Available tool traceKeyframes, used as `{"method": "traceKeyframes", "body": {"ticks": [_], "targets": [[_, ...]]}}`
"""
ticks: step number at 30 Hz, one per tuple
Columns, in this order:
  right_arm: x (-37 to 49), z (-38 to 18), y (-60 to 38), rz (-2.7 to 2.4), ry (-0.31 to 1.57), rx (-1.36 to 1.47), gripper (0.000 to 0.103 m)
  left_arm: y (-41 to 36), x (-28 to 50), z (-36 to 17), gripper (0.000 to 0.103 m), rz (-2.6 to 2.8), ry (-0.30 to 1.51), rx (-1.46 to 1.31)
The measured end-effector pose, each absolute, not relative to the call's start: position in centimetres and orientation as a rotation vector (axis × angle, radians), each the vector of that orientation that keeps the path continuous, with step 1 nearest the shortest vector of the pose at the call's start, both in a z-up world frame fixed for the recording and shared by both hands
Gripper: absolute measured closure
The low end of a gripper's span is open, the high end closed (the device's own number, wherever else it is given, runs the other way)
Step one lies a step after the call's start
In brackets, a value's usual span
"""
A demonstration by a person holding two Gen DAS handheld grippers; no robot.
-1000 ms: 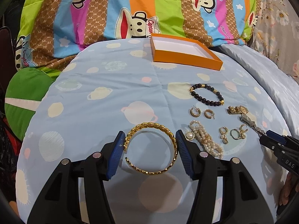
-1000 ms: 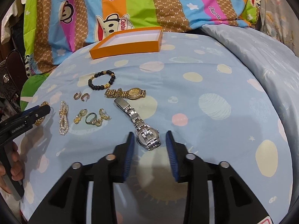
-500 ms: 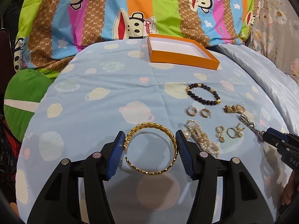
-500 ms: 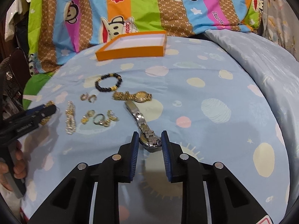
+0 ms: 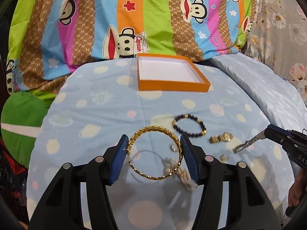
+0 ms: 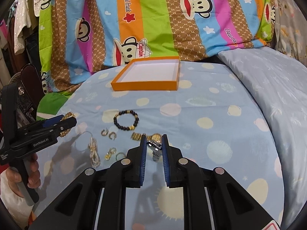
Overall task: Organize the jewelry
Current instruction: 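Carry the gold bangle and silver watch in both tools over the orange box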
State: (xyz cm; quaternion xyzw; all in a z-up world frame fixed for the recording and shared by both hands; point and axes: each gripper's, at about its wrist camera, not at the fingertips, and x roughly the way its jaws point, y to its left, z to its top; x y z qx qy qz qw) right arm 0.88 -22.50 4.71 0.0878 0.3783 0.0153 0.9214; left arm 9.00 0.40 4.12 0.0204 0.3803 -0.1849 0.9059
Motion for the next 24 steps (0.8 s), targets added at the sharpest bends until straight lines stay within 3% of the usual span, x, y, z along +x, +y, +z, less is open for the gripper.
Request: {"method": "traceKeyframes", "body": {"ticks": [4,7,15,18,20,24], "targets": [[3.0,6.0,-22.7,0.036,0.758,0.170,0.090,-0.5,10.9,5.1,0.049,-0.383,0.766,0.061],[4.9,6.7,-22.9,0.041,0.747,0.162,0.103,-1.4,12.8,5.6,0.049,-0.389,0.760,0.077],[9.8,6.2,-24.5,0.002,0.759,0.144,0.102,-2.4,17.6,6.2,0.049,-0.376,0.744,0.071],[10.1,3.8,-24.6,0.007,0.816,0.169,0.090,-2.1,18.2,5.5,0.049,-0.378,0.757,0.054],[10.7,2.4,-23.9,0.024,0.851,0.162,0.067,-1.9,18.4,4.7,0.049,-0.378,0.772,0.050],[12.3,0.1,-21.8,0.038,0.906,0.104,0.063,-1.7,18.4,3.3,0.049,-0.373,0.807,0.046]]}}
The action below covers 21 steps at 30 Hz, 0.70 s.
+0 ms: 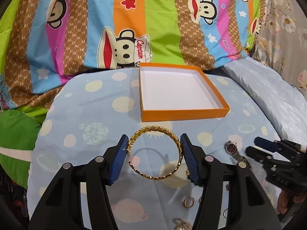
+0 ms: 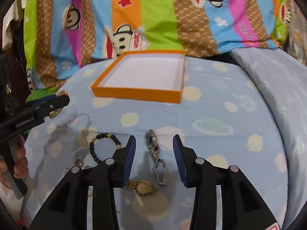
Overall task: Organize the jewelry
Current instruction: 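Carry the gold bangle and silver watch in both tools over the orange box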
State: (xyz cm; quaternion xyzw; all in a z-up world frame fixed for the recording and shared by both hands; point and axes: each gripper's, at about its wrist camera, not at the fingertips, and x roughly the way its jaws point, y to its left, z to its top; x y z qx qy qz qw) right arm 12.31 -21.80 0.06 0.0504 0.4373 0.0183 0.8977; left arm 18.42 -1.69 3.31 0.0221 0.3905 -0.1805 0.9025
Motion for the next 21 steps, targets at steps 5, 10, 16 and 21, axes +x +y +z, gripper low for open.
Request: {"method": "traceKeyframes", "body": {"ticks": [5,10,16,21], "targets": [[14.1,-2.5,-21.0,0.049,0.976,0.089,0.075,-1.3,18.3,2.8,0.049,-0.368,0.821,0.050],[14.3,-2.7,-21.8,0.061,0.986,0.140,0.094,-1.3,18.7,2.5,0.049,-0.366,0.831,0.060],[15.2,0.9,-22.8,0.122,0.922,0.231,0.094,-2.0,20.4,3.3,0.049,-0.393,0.832,0.056],[20.1,4.2,-25.1,0.190,0.898,0.378,0.094,-4.0,24.0,4.9,0.049,-0.436,0.815,0.057]]}}
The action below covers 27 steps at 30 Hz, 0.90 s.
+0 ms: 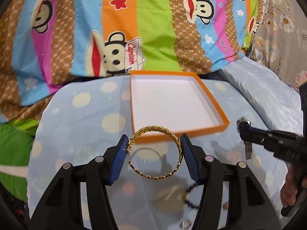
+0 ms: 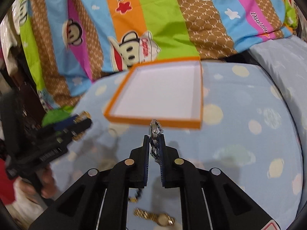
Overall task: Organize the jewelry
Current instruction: 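Carry the gold bangle and silver watch in both tools over the orange box, then open the left tool over the box while the right tool releases the watch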
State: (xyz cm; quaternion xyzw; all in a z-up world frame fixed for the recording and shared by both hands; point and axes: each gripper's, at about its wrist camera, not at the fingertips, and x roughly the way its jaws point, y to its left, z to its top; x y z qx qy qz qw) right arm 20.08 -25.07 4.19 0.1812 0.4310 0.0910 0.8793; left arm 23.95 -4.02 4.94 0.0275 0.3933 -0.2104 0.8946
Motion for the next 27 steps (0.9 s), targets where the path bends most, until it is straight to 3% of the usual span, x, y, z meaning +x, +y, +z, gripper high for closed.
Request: {"method": "traceKeyframes", "body": {"ticks": [10,20,24,25,27], "targets": [[34.4,1.2,-28.1,0.166,0.985,0.546,0.094,-9.6,37.3,3.5,0.049,-0.416,0.861,0.064],[40.1,-3.3,-30.5,0.070,1.031,0.484,0.093,-12.4,43.3,-0.9,0.048,-0.412,0.954,0.128],[39.6,-2.0,-31.0,0.037,0.949,0.420,0.076,-12.6,43.9,-0.6,0.037,-0.393,0.951,0.137],[39.2,-1.7,-31.3,0.023,0.930,0.414,0.066,-12.5,43.9,-0.5,0.035,-0.395,0.952,0.131],[37.9,-0.9,-31.4,0.011,0.878,0.403,0.063,-12.1,43.5,-0.4,0.033,-0.387,0.947,0.120]]}}
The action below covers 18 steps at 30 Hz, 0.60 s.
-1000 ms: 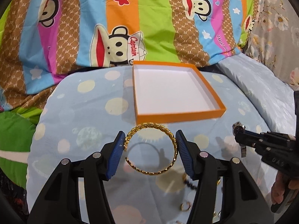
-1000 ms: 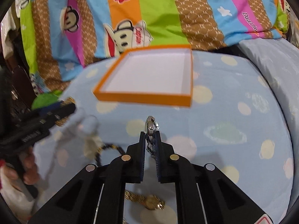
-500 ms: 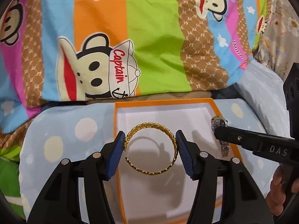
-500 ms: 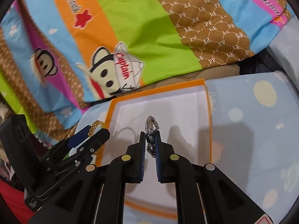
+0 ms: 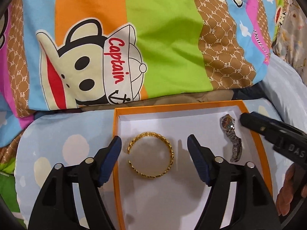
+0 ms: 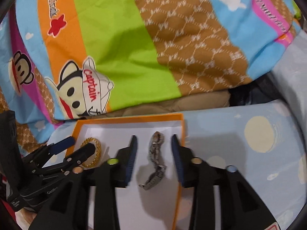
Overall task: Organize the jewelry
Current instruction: 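Open the left tool over the box while the right tool releases the watch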
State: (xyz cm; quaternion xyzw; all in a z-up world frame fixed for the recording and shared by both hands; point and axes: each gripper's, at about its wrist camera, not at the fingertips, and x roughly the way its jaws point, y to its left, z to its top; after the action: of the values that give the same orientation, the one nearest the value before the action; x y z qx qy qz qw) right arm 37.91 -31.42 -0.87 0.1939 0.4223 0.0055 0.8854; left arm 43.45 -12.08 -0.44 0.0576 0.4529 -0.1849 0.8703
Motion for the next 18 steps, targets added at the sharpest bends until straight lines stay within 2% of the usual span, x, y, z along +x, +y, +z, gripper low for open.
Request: {"method": "traceKeyframes", "body": {"ticks": [3,4,7,11,18], "targets": [[35.6,-0.1,-30.9,0.024,0.857,0.371,0.063,-11.1,41.9,0.3,0.032,-0.389,0.903,0.082],[34.6,0.0,-30.5,0.035,0.855,0.355,0.065,-10.5,41.2,0.6,0.029,-0.384,0.891,0.070],[31.7,0.1,-28.8,0.075,0.863,0.293,0.083,-9.0,38.7,1.2,0.027,-0.366,0.848,0.058],[29.2,-0.6,-26.4,0.085,0.882,0.202,0.090,-7.3,35.8,0.3,0.027,-0.301,0.832,0.100],[27.0,-2.4,-25.0,0.063,0.935,0.174,0.091,-5.6,33.2,-2.9,0.028,-0.255,0.922,0.125]]}}
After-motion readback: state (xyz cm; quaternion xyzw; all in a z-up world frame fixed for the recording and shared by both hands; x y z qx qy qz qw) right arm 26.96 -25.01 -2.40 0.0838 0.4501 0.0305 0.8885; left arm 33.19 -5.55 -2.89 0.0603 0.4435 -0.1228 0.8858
